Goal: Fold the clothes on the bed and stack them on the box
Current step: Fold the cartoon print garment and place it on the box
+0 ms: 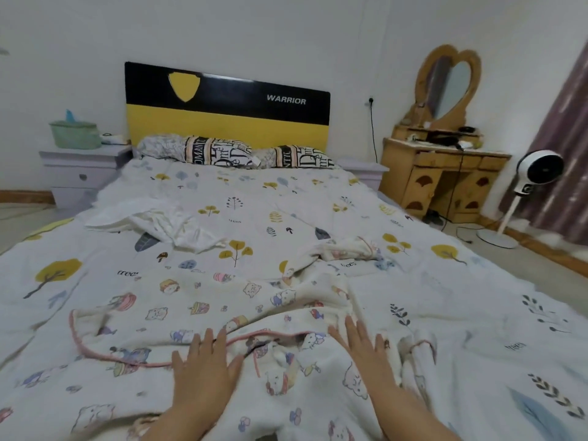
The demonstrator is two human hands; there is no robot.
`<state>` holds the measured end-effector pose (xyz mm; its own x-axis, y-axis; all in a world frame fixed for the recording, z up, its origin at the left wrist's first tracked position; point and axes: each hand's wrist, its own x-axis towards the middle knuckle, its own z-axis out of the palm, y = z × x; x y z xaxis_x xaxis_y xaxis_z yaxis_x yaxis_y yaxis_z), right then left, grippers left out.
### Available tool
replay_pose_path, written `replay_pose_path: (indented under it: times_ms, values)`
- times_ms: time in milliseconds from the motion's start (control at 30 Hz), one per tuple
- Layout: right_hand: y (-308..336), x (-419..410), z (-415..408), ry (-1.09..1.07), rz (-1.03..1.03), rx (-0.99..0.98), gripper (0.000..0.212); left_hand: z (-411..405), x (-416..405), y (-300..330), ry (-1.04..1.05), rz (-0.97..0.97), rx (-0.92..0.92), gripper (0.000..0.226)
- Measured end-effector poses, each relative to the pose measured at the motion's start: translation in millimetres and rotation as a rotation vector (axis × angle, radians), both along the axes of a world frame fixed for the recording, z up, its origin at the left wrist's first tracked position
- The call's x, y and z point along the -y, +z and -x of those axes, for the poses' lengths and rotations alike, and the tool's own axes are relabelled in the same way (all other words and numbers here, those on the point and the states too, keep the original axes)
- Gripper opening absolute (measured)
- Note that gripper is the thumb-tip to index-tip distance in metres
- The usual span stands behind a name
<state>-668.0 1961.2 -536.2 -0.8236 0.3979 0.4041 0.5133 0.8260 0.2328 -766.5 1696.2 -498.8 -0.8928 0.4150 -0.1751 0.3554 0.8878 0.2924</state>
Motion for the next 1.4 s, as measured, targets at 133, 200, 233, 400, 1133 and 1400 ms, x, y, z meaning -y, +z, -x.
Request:
replay_pose_path:
  times_ms: [133, 200, 233, 400, 1133, 1400]
  values:
    - [5.1, 23.4, -51.2, -0.005, 0.409, 0.039, 0.085, -42.0, -17.9, -4.5, -0.276, -0.205, 0.006, 0.108]
    - [3.0, 44.7, -88.9, -0.057, 0.437, 0.123, 0.052, -62.5, -22.0, -9.9, -0.408, -0.153, 0.102, 0.131]
    - [0.0, 55.5, -105.6, -0.081, 0.452, 0.109, 0.043, -68.2, -21.1, -14.4, -0.453, -0.111, 0.136, 0.131]
    - [-2.1, 56.4, -151.3, -0.214, 0.542, 0.012, 0.071, -91.6, -17.6, -17.0, -0.424, -0.065, -0.043, 0.076]
    - [62.2, 37.4, -109.7, -0.308, 0.656, 0.304, 0.047, -71.0, -18.8, -29.0, -0.283, 0.107, -0.242, 0.064]
    - [151.8, -70.3, -85.6, -0.316, 1.208, -0.738, 0.014, -43.1, -21.1, -18.3, -0.36, -0.192, -0.399, 0.038]
